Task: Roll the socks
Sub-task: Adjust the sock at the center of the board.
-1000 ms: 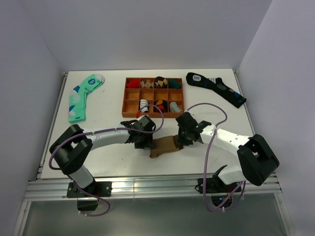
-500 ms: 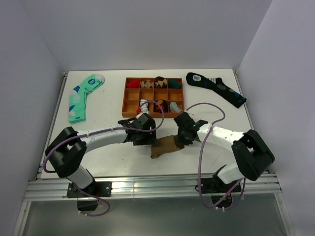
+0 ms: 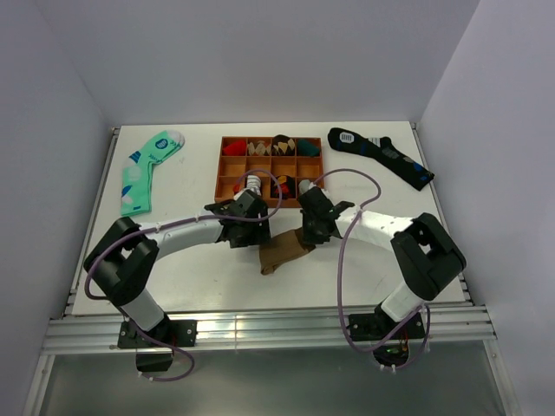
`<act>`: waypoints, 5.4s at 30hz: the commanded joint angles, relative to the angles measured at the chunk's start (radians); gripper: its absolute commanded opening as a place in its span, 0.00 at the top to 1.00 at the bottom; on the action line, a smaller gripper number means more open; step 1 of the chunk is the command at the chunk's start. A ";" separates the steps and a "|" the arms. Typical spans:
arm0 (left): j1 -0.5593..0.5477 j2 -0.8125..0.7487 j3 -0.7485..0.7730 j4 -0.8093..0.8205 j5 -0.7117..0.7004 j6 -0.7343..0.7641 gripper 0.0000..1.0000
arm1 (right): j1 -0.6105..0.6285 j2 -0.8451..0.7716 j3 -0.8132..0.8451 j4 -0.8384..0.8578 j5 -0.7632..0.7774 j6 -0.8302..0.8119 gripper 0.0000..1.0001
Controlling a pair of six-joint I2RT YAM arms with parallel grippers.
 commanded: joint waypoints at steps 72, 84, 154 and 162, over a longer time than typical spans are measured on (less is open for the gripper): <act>-0.166 -0.355 -0.146 -0.034 -0.125 -0.126 0.43 | 0.118 0.193 0.297 0.021 -0.112 -0.114 0.83; -0.167 -0.289 -0.282 0.386 0.222 -0.087 0.63 | 0.116 0.177 0.288 0.038 -0.172 -0.091 0.84; -0.118 -0.128 -0.380 0.422 0.339 -0.133 1.00 | 0.072 0.197 0.052 0.385 -0.597 0.019 1.00; -0.118 -0.143 -0.397 0.406 0.347 -0.125 1.00 | 0.052 0.261 0.168 0.300 -0.542 0.027 1.00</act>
